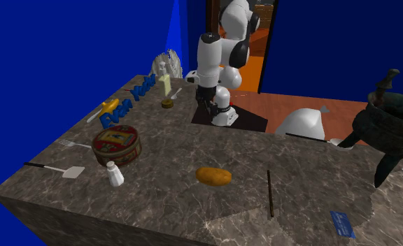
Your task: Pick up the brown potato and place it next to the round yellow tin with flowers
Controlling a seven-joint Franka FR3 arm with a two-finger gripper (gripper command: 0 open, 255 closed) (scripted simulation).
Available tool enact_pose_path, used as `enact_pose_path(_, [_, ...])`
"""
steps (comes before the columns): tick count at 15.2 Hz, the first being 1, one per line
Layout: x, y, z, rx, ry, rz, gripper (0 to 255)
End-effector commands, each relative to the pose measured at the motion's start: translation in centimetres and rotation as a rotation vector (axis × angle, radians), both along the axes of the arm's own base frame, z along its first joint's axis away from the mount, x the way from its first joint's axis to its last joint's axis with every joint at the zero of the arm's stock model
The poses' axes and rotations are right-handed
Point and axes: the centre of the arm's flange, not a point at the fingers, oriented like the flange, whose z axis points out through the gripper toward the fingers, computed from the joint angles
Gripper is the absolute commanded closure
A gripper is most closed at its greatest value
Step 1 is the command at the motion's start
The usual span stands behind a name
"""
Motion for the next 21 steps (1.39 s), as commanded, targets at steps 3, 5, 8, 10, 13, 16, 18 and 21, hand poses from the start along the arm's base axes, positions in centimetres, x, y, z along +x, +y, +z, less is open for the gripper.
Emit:
enact_pose_path(3, [3.0,3.9,-1.9,-0.002,-0.001,-0.099,0])
enact_pose_path(5, [4.7,5.7,-2.8,-0.004,-0.001,-0.145,0])
enact_pose_path(8, [7.4,8.4,-4.2,-0.007,-0.002,-0.215,0])
enact_pose_path(10, [9.3,10.0,-5.2,-0.009,-0.002,-0.262,0])
enact_pose_path(13, [12.3,12.3,-6.6,-0.012,-0.003,-0.332,0])
enact_pose_path(16, [15.5,14.3,-8.0,-0.015,-0.003,-0.402,0])
enact_pose_path(18, [17.6,15.6,-8.9,-0.016,-0.004,-0.449,0])
enact_pose_path(21, [17.7,15.6,-10.1,-0.017,-0.004,-0.453,0])
